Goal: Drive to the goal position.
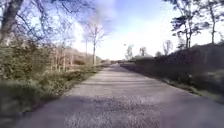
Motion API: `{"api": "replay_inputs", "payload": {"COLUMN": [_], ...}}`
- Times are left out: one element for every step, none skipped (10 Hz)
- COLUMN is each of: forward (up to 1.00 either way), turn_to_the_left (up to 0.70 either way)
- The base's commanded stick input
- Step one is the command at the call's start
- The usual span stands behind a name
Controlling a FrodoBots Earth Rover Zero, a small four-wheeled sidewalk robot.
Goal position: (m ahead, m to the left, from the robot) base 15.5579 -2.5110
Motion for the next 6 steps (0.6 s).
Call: {"api": "replay_inputs", "payload": {"forward": [1.00, 1.00, 1.00, 1.00, 1.00, 1.00], "turn_to_the_left": [0.00, 0.00, 0.00, 0.00, 0.00, 0.00]}}
